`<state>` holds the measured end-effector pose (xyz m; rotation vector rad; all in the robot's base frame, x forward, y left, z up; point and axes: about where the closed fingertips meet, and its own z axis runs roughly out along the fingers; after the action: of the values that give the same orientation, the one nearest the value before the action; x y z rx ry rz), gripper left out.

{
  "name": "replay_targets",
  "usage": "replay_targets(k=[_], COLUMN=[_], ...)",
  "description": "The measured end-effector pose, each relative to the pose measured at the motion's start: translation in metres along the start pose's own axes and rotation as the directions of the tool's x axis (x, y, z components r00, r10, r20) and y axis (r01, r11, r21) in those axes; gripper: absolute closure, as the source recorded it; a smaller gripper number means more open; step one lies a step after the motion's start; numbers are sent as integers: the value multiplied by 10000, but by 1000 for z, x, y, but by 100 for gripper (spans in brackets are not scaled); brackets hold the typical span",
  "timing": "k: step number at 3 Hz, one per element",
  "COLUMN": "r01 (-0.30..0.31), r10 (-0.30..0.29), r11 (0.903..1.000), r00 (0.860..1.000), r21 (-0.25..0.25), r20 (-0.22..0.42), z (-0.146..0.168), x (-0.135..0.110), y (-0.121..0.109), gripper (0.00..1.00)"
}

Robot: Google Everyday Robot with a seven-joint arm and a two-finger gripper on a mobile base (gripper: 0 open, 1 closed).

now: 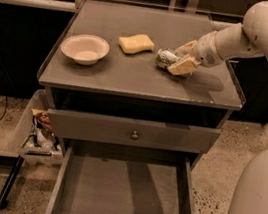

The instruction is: Place 7up can into middle drawer

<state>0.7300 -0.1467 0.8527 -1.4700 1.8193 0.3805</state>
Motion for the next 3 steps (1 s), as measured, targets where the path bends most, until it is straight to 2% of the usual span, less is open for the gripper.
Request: replay_targets(k=[1, 3], r01=[0, 269], r10=[0, -270], r11=[10000, 9996], r00=[10000, 9995], r21=[-1, -98], r20=[0, -188], z=[0, -7], x=[0, -4], y=[0, 11], gripper=[100, 100])
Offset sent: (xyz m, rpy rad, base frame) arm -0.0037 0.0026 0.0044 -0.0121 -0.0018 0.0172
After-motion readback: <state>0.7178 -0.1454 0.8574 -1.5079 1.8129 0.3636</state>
